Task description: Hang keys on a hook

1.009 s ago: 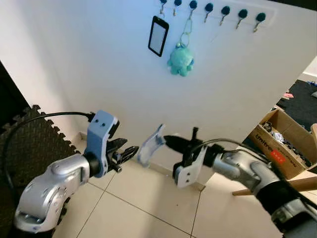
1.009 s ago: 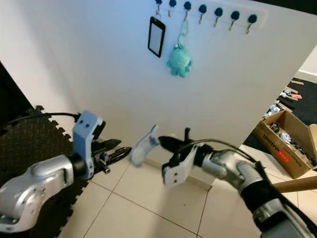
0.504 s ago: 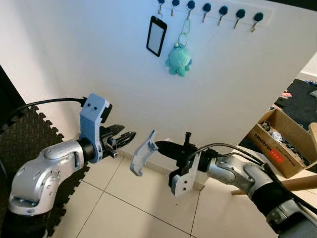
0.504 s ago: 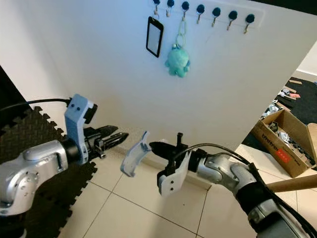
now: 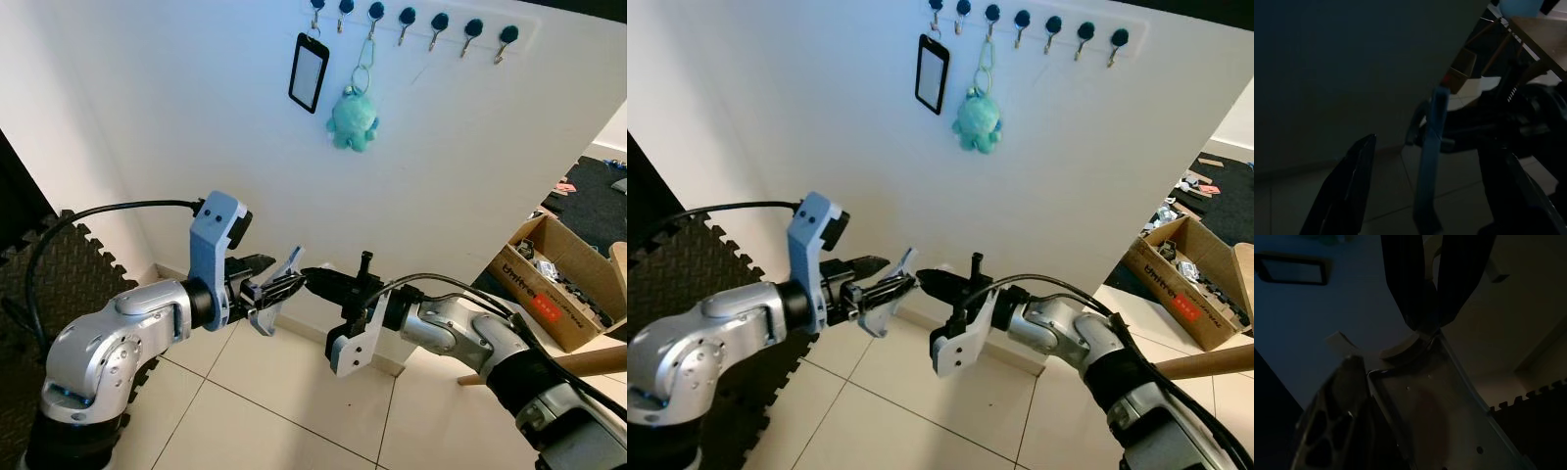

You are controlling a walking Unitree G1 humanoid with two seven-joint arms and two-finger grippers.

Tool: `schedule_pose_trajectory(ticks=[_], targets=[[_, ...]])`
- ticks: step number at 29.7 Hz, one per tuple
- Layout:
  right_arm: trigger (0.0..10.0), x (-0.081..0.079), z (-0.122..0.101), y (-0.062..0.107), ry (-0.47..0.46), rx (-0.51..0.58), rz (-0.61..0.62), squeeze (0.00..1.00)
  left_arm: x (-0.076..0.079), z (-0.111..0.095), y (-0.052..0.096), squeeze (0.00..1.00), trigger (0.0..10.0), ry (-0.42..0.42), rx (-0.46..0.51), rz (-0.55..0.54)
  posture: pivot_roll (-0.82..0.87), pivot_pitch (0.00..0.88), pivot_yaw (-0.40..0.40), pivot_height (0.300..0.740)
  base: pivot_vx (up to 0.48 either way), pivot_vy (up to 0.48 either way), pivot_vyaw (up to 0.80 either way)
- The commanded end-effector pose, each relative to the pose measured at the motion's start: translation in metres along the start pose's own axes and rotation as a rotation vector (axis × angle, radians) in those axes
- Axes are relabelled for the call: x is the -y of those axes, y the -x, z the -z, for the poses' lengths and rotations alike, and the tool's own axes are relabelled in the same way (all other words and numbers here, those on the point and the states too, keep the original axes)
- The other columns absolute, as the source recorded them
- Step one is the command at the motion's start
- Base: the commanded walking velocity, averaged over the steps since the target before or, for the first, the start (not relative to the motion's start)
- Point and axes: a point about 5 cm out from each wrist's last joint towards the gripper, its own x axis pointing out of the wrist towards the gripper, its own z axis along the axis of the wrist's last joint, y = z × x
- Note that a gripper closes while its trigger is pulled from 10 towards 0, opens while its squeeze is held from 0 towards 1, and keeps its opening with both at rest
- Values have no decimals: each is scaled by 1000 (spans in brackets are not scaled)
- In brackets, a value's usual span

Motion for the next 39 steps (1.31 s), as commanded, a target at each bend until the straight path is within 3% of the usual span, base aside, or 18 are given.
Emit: schedule_pose_trajectory(ticks=[1,8,9,12,13,14,15,17,18,19,21,22,31,32,33,35,36,39], targets=[[10000,-4,-2,0,2,13,-17,0,2,2,-2,35,10000,3,-5,15,185,235,-16,740,0,0,0],[10000,-3,0,0,7,8,-12,0,1,10,3,0,10000,-18,-67,14,187,234,-12,740,0,0,0],[10000,-2,0,0,9,7,-11,0,0,12,4,0,8980,-21,-77,10,187,234,-12,740,0,0,0],[10000,0,3,1,19,0,-8,0,-3,18,9,0,9451,-26,-106,3,185,234,-10,740,0,0,0],[10000,1,4,2,21,-2,-8,0,-3,19,10,0,9137,-27,-111,1,185,234,-10,740,0,0,0],[10000,1,4,2,23,-2,-7,0,-4,20,10,0,8314,-27,-116,0,186,235,-12,740,0,0,0],[10000,2,4,2,25,0,-5,0,-4,20,10,0,6314,-27,-117,-2,187,235,-12,740,0,0,0],[10000,2,4,1,26,1,-4,0,-4,20,10,0,6314,-27,-117,-2,187,235,-12,740,0,0,0],[10000,3,4,1,27,2,-4,0,-4,20,9,0,3922,-28,-113,-9,187,235,-14,740,0,0,0],[10000,3,4,1,27,2,-4,0,-4,20,9,0,3922,-28,-113,-9,187,235,-14,740,0,0,0],[10000,3,3,0,28,5,-4,0,-5,18,8,0,941,-25,-106,-18,187,235,-14,740,0,0,0],[10000,3,3,0,27,6,-5,0,-5,18,8,0,0,-24,-103,-19,185,236,-16,740,0,0,0],[10000,-1,0,-1,14,18,-6,0,-3,13,7,0,78,-20,-74,-1,185,234,-17,740,0,0,0],[10000,-2,-1,-1,11,20,-6,0,-2,13,7,0,2902,-20,-69,4,183,229,-19,740,0,0,0],[10000,-3,-2,-2,-7,24,-10,0,0,11,5,0,10000,-16,-54,12,183,227,-20,740,0,0,0],[10000,-4,-2,-2,-15,26,-13,0,1,11,5,0,10000,-15,-51,13,183,227,-20,740,0,0,0],[10000,-4,-2,-2,-22,26,-9,992,1,11,5,0,10000,-13,-48,10,182,225,-21,740,0,0,0],[10000,-1,-2,-3,-42,27,1,1000,1,11,4,0,10000,-9,-47,3,182,225,-21,740,0,0,0]])
